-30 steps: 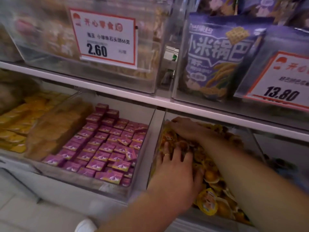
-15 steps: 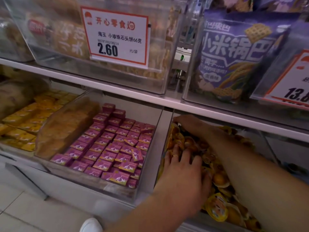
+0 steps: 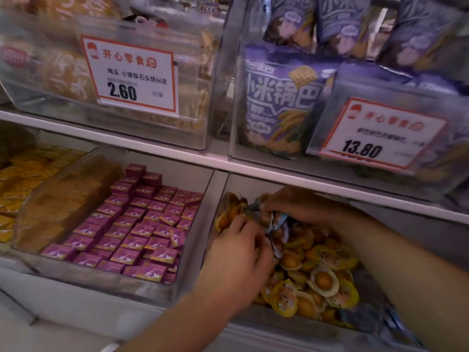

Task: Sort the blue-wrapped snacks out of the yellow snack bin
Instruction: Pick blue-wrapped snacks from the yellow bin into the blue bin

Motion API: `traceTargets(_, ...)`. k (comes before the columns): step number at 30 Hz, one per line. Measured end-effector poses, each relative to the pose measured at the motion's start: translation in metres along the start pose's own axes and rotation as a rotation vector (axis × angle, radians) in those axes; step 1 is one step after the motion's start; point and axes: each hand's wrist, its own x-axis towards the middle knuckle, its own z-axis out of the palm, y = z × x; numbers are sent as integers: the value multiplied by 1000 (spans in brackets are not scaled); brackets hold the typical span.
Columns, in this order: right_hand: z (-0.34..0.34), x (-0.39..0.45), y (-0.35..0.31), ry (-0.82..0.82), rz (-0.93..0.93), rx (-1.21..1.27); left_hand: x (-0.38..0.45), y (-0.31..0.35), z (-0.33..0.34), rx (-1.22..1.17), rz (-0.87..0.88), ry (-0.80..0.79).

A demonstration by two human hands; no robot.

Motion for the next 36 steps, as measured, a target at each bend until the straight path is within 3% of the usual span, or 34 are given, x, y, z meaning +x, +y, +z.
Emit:
traceTargets(5,9,-49,27,207,-6,40,-1,6,1,-2,-43,28)
traceTargets(9,23,-84,35,287,-78,56,-2,12,3,238,155,-52)
traceTargets(12,26,-106,37,290,-88,44,-4,10,10,311,227,-248)
traceTargets(16,24,-128,41,237,-122,-77,-1,1,4,190,202,-289)
traceTargets(19,24,-129,47,242,-152,-234,1,-3,-2,47,151,-218)
traceTargets(24,26,-115,46,313,-164,-379,4,-7,-4,9,61,-109)
traceTargets(30,15,-106,36,508,-119,-296,9,-2,-6,-190,-67,39)
traceTargets(33,7,-109,36,517,-123,-237,13,1,-6,-125,-13,137)
traceTargets(36,1,-116,43,410,-95,-378,17,4,1,-1,51,91)
